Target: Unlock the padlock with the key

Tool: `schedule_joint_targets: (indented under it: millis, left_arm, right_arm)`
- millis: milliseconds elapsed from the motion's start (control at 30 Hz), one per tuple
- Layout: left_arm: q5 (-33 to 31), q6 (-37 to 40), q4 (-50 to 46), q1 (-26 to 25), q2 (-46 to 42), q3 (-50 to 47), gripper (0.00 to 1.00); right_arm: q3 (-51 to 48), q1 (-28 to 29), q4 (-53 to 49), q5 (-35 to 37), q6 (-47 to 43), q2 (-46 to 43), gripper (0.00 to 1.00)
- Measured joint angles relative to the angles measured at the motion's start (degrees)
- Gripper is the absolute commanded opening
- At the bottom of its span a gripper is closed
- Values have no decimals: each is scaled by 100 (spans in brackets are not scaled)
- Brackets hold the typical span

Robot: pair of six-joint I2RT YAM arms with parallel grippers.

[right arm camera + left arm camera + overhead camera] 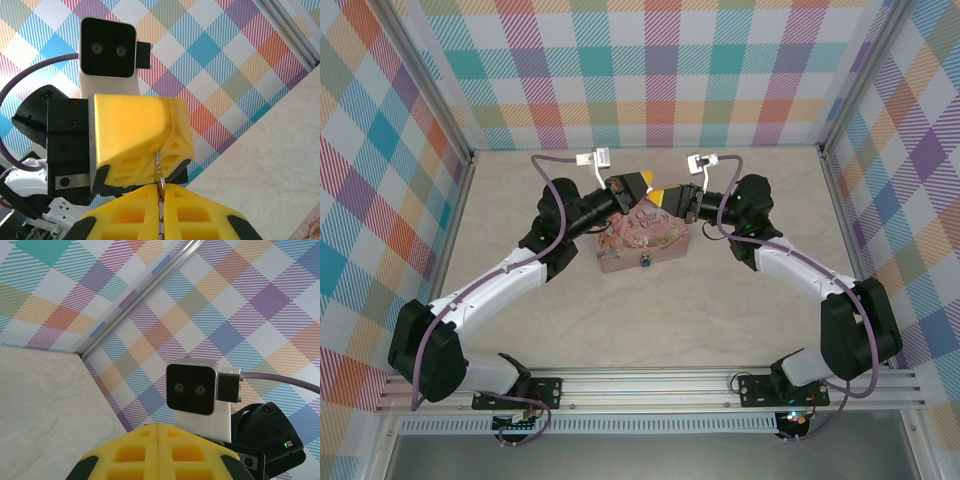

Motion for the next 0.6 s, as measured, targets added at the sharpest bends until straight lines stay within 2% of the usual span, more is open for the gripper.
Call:
schedule_joint_targets:
  millis: [600]
  left_arm:
    - [2,-42,162,2,9,-63,0]
  right_arm:
    - [22,0,-11,0,129,2,18]
